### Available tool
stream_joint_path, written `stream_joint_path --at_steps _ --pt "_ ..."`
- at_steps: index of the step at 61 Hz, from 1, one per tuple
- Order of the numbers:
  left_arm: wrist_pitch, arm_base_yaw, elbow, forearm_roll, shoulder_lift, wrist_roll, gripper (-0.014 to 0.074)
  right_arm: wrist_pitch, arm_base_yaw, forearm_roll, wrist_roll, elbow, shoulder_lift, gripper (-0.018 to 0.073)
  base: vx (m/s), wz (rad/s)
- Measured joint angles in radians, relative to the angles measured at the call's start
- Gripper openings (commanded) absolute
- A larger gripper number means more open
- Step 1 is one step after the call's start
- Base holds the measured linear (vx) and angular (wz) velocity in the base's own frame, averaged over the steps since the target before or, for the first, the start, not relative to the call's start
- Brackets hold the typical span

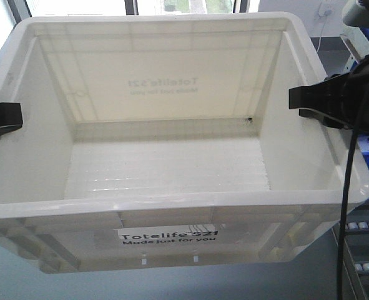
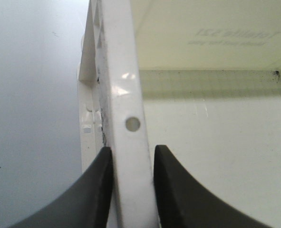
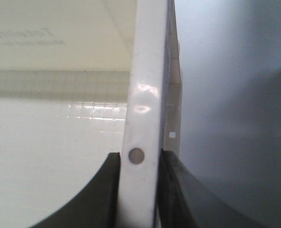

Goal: Move bin from left to right shelf
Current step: 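Keep gripping the crate while the base turns toward another shelf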

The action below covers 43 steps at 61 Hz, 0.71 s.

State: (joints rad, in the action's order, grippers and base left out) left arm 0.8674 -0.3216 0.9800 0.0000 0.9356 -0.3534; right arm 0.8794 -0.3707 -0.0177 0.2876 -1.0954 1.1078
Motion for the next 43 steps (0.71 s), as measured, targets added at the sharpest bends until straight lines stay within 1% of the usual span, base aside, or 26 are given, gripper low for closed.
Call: stream_joint_path --at_steps 43 --pt "0.0 0.0 0.0 0.0 0.0 0.0 0.0104 0.0 0.0 0.0 0.0 0.0 0.0 -0.0005 0.31 -0.04"
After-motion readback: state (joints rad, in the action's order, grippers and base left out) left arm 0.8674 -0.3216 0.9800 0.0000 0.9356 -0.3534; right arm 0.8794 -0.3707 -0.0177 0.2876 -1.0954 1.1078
